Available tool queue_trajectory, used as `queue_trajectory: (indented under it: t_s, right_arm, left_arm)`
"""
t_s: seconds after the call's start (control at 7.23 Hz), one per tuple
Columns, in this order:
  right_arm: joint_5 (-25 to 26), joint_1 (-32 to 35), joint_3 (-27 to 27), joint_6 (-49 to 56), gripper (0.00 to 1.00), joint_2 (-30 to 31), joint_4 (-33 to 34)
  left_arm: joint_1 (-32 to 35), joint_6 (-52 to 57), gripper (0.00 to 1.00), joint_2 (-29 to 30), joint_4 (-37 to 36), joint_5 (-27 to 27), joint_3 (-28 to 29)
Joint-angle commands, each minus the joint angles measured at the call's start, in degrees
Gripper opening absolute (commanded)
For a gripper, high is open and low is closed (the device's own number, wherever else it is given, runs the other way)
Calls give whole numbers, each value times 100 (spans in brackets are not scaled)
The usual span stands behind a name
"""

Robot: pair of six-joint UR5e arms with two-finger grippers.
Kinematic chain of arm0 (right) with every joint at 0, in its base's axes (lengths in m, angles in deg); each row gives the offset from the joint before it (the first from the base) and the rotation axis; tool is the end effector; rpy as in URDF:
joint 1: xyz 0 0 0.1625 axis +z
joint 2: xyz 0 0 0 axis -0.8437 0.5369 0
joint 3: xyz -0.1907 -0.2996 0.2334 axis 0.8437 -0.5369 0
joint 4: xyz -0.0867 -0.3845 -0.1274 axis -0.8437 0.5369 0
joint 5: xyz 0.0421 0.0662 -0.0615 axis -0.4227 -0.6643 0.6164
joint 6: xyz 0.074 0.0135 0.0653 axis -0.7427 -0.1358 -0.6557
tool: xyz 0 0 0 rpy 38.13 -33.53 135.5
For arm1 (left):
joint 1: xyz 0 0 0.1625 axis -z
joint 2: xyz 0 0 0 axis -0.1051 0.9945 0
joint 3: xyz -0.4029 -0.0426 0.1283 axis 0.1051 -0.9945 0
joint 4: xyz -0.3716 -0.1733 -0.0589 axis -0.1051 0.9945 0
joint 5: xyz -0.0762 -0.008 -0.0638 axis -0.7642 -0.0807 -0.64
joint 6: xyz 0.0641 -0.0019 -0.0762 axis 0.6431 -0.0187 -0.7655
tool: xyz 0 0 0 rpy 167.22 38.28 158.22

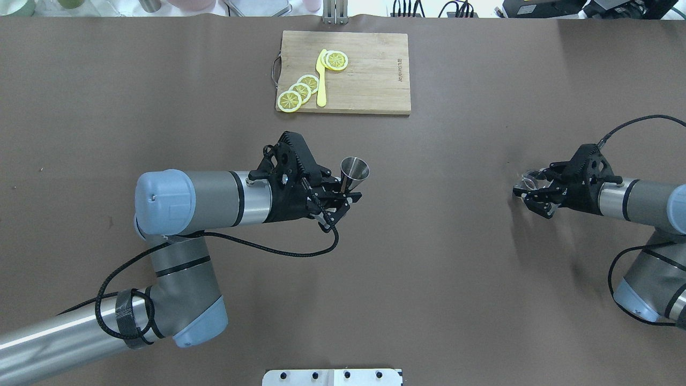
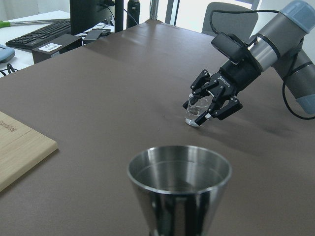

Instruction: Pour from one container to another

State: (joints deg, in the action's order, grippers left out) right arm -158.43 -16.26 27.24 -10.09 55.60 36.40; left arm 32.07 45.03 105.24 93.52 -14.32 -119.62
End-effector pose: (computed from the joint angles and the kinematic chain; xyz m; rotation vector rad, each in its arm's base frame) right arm -0.3108 -0.4223 0.5759 1.0065 -0.9326 -0.5360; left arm 0.5137 -0.3813 0.1747 1.1871 1.3054 0.6602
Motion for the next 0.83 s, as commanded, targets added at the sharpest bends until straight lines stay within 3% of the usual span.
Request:
queue_trajectory:
  t_s: [0.0, 0.69]
  right_arm:
    - [1, -5, 3, 5, 57, 3, 2]
    - [1, 4, 73, -4, 45, 3, 2]
  left_arm:
    - [-2, 283, 0, 23, 142, -47, -3]
    - [7, 275, 0, 208, 407, 24, 102]
